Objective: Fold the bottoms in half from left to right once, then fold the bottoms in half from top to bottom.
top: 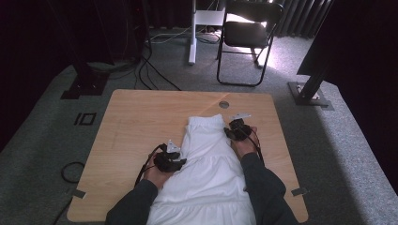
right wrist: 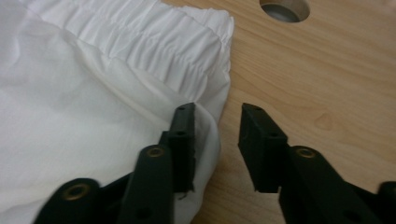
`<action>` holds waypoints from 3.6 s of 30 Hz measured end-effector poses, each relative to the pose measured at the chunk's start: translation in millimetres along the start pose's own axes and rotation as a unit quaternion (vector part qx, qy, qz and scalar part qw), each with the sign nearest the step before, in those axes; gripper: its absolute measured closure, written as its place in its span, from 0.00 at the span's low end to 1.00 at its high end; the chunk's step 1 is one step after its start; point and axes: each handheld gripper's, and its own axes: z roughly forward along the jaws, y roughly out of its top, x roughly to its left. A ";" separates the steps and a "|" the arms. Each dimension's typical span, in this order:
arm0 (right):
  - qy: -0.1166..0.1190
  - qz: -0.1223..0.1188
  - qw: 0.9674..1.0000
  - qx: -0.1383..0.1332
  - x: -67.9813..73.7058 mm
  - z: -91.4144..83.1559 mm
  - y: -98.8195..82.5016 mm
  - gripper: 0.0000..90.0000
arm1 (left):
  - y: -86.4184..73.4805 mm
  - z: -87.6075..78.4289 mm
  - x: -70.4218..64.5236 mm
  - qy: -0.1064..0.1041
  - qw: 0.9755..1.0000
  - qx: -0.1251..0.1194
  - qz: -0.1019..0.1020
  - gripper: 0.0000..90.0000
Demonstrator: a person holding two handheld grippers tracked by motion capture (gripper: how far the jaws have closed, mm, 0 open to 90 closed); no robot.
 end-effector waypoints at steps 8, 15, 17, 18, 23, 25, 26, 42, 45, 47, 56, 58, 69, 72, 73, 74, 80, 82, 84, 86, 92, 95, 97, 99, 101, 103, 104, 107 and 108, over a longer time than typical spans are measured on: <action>0.034 0.022 0.998 -0.046 -2.8 -21.3 10.2 0.53 | 13.6 -7.5 5.8 -0.007 1.000 0.012 -0.007 0.55; 0.044 0.037 0.998 0.016 2.3 6.1 0.3 0.43 | 52.2 -20.6 24.0 0.005 0.999 -0.038 -0.030 0.47; 0.041 0.041 0.998 0.024 2.9 11.5 -2.6 0.46 | 67.5 -14.7 29.4 0.011 0.998 -0.047 -0.037 0.46; 0.041 0.044 0.998 0.026 3.2 13.0 -3.6 0.46 | 67.5 -14.7 29.4 0.011 0.998 -0.047 -0.037 0.46; 0.040 0.042 0.998 0.024 8.3 14.6 -4.4 0.60 | 90.2 42.5 37.0 0.038 0.998 0.000 -0.049 0.45; 0.040 0.043 0.998 0.022 9.6 14.2 -4.9 0.66 | 85.6 60.5 39.9 0.043 0.997 0.022 -0.065 0.46; 0.038 0.043 0.998 0.019 10.5 13.9 -5.7 0.68 | 83.3 64.2 41.0 0.040 0.996 0.029 -0.069 0.48; 0.038 0.028 0.999 0.017 45.6 -27.5 -45.3 0.74 | 33.4 29.0 8.2 0.038 0.998 0.006 -0.045 0.62; 0.042 0.022 0.999 0.018 51.5 -33.8 -50.8 0.74 | 22.8 21.0 -0.9 0.039 0.998 0.002 -0.044 0.62; 0.044 0.019 0.999 0.016 55.3 -37.3 -54.7 0.74 | 18.2 17.3 -6.1 0.037 0.998 0.002 -0.041 0.62; 0.045 0.023 0.999 0.007 57.3 -38.7 -58.4 0.74 | 35.8 8.2 9.8 0.027 0.999 0.000 -0.046 0.47; 0.045 0.024 0.999 0.006 57.3 -38.5 -58.3 0.74 | 43.6 9.5 15.5 0.026 0.999 -0.009 -0.044 0.45; 0.045 0.023 0.999 0.003 56.9 -37.8 -58.3 0.74 | 48.9 48.5 27.7 0.007 0.998 -0.011 -0.053 0.28; 0.046 0.024 0.999 0.004 56.9 -37.9 -58.5 0.74 | 48.9 48.9 27.6 0.008 0.999 -0.013 -0.052 0.28; 0.047 0.024 0.999 0.004 56.6 -37.9 -58.4 0.74 | 48.5 49.4 25.4 0.017 0.999 -0.011 -0.040 0.29; 0.047 0.024 0.999 0.003 56.4 -37.7 -58.4 0.74 | 48.4 49.4 24.5 0.020 0.999 -0.010 -0.036 0.29; 0.084 0.026 0.996 0.020 50.7 -38.4 -55.6 0.45 | 49.1 48.1 19.6 0.014 1.000 -0.011 -0.025 0.48; 0.078 0.027 0.996 0.016 44.9 -41.9 -54.3 0.37 | 49.7 48.0 19.4 0.014 1.000 -0.009 -0.023 0.53; 0.080 0.031 0.996 0.000 38.2 -45.9 -50.3 0.30 | 50.4 48.2 19.1 0.015 1.000 -0.008 -0.024 0.55; 0.083 0.031 0.996 -0.004 34.6 -46.5 -44.1 0.26 | 50.8 48.9 18.3 0.018 0.999 -0.010 -0.027 0.56; 0.071 0.003 0.997 0.028 38.7 -20.3 -27.4 0.22 | 51.2 48.9 18.0 0.019 0.999 -0.007 -0.026 0.56; 0.050 -0.005 0.998 0.042 43.5 -9.2 -25.0 0.26 | 51.2 48.7 17.8 0.020 1.000 -0.007 -0.023 0.57; 0.054 0.006 0.998 0.038 42.8 -5.7 -24.0 0.34 | 51.4 48.5 17.3 0.023 0.999 -0.005 -0.024 0.59; 0.059 0.002 0.998 0.035 43.1 -5.3 -21.5 0.50 | 52.1 48.1 16.4 0.021 0.999 -0.002 -0.025 0.62; 0.070 -0.004 0.997 0.033 44.5 -4.7 -19.0 0.63 | 53.1 47.8 16.7 0.015 1.000 0.001 -0.028 0.69; 0.074 0.002 0.996 0.039 44.0 -3.9 -16.0 0.74 | 54.1 47.7 18.6 -0.001 0.999 0.003 -0.043 0.78; 0.080 0.005 0.996 0.042 43.0 -3.4 -14.7 0.81 | 54.9 47.8 19.4 -0.008 0.999 0.006 -0.047 0.82; 0.102 0.024 0.993 0.047 37.7 -0.7 -11.7 0.90 | 58.2 48.3 20.4 -0.012 0.999 0.014 -0.040 0.88; 0.104 0.024 0.993 0.047 36.4 0.0 -10.6 0.90 | 59.7 48.3 21.4 -0.012 0.999 0.018 -0.037 0.89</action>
